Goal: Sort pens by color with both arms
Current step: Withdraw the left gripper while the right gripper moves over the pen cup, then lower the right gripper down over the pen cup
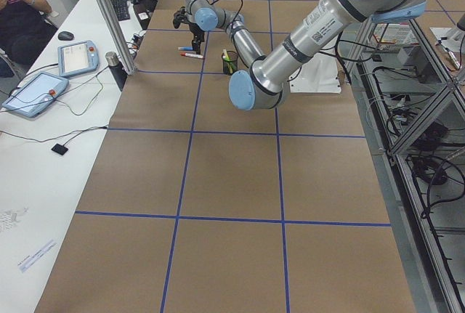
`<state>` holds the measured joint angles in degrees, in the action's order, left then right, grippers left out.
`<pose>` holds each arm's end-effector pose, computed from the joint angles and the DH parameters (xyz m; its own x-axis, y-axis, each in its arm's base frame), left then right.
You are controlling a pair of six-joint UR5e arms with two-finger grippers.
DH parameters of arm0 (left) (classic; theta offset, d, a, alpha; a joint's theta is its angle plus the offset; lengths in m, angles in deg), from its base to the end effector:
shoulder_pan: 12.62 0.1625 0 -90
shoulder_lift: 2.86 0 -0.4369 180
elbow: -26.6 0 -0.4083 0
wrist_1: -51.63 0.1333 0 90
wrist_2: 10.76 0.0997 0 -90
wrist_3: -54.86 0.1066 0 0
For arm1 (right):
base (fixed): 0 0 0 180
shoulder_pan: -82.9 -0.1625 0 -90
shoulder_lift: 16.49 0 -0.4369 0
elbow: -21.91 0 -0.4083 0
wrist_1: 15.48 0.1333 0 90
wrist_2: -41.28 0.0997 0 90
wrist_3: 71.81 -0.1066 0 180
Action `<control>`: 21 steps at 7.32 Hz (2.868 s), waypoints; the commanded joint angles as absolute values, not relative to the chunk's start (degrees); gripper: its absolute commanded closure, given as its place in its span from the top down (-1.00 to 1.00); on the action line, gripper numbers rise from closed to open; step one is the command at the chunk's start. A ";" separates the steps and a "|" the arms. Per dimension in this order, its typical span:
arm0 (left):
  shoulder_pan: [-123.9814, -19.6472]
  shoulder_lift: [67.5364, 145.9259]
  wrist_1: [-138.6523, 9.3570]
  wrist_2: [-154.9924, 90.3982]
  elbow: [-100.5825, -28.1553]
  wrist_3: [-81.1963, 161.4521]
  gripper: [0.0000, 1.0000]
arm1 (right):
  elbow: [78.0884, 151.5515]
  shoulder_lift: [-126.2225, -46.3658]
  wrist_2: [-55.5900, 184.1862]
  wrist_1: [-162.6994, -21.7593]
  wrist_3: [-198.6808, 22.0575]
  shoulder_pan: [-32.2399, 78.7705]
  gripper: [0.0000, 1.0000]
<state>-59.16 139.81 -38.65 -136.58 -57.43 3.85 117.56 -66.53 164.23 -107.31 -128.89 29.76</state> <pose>0.4704 -0.5994 0.1164 0.5499 0.1614 -0.8195 -0.0666 0.9865 0.1497 -0.3597 -0.6053 0.2012 0.6058 0.0477 0.7942 -0.1387 0.9892 0.0464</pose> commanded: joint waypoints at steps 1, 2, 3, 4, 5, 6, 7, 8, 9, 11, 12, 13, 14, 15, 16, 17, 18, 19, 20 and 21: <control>-60.34 131.13 -37.14 -138.29 -65.29 6.60 0.66 | 119.12 -62.30 159.16 -109.26 -129.56 33.40 0.97; -60.95 128.30 -35.66 -138.29 -68.03 8.43 0.66 | 119.12 -60.80 156.70 -109.09 -129.12 35.68 0.96; -61.39 127.57 -30.95 -138.29 -70.15 12.02 0.66 | 119.03 -60.26 155.28 -108.74 -128.85 37.61 0.96; -61.57 126.78 -28.03 -138.29 -71.99 14.67 0.65 | 119.03 -60.08 154.75 -107.60 -128.85 39.03 0.95; -61.83 123.38 -28.61 -138.29 -74.27 14.87 0.64 | 118.94 -60.08 152.22 -105.94 -128.85 40.87 0.95; -62.01 121.09 -29.22 -138.38 -76.30 16.61 0.64 | 118.60 -59.91 149.41 -104.62 -128.94 42.80 0.95; -62.01 119.84 -29.49 -138.29 -76.58 17.58 0.64 | 118.51 -59.82 147.73 -103.47 -128.77 44.04 0.95; -62.01 118.44 -30.62 -138.21 -76.84 18.38 0.64 | 118.33 -59.29 144.67 -102.33 -128.50 46.05 0.95; -62.01 116.86 -32.90 -138.21 -76.93 18.38 0.64 | 117.81 -58.85 140.81 -101.80 -128.33 48.33 0.95; -62.01 116.49 -33.45 -138.12 -76.76 18.38 0.64 | 117.98 -58.85 137.71 -101.26 -125.97 50.28 0.93; -62.01 116.49 -33.45 -138.12 -76.67 18.38 0.64 | 117.89 -58.94 135.26 -101.18 -124.12 51.77 0.90; -62.01 116.49 -33.45 -138.03 -76.50 18.38 0.64 | 117.80 -59.20 132.71 -100.91 -122.97 53.18 0.88; -62.01 116.49 -33.45 -138.03 -76.41 18.38 0.64 | 117.28 -59.81 131.64 -99.52 -122.88 54.93 0.87; -62.10 116.41 -33.45 -138.03 -76.32 18.38 0.64 | 116.06 -60.60 130.58 -96.63 -122.96 55.90 0.81; -62.10 116.40 -33.45 -137.94 -76.32 18.38 0.64 | 115.09 -61.39 130.57 -94.34 -122.88 56.09 0.70; -62.10 116.14 -33.45 -137.94 -76.41 18.38 0.64 | 114.21 -61.49 130.57 -94.15 -122.88 56.09 0.66; -62.10 116.14 -33.45 -137.94 -76.41 18.38 0.64 | 113.41 -61.49 130.57 -94.06 -122.88 56.09 0.60; -62.10 116.05 -33.45 -137.94 -76.49 18.38 0.64 | 113.41 -61.40 130.49 -93.97 -122.96 56.00 0.55; -62.10 116.14 -33.45 -137.94 -76.50 18.38 0.64 | 113.32 -61.40 130.49 -93.97 -123.05 56.00 0.47; -62.01 116.14 -33.45 -137.94 -76.41 18.30 0.64 | 113.23 -61.40 130.57 -93.97 -123.22 56.00 0.41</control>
<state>-62.09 116.13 -33.45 -137.94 -76.46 18.37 113.38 -61.40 130.52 -94.01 -123.05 56.01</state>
